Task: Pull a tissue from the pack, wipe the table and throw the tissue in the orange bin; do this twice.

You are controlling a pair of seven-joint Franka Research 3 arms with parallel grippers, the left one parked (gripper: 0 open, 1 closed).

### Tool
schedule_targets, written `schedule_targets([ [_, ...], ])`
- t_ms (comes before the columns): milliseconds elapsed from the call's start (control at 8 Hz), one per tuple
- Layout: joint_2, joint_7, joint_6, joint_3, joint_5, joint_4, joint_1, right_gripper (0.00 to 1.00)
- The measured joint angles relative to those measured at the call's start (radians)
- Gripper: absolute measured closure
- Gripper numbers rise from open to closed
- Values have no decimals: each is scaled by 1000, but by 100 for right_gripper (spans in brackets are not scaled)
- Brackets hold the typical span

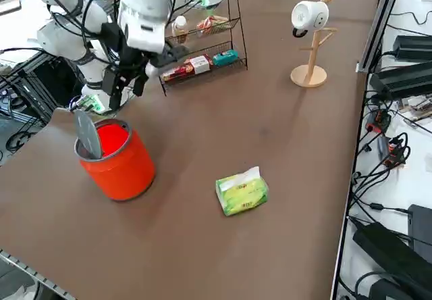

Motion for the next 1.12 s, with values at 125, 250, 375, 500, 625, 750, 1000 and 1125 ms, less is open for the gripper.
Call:
schedule_targets([
  [125, -3, -10, 0, 0, 80, 45, -2, 0],
  [250, -5, -11, 0, 0, 173, 79, -2, 0],
  [375, -7, -12, -1, 1, 254, 111, -2, 0],
  [500, -8, -12, -9, 5, 305, 145, -1, 0],
  [625, -10, -13, -22, 13, 343, 180, 6, 0],
  [750, -13, -14, -28, 19, 369, 214, 27, 0],
  [1000, -28, -9, -30, 47, 381, 248, 91, 0],
  [1125, -41, 18, -30, 71, 381, 250, 114, 0],
])
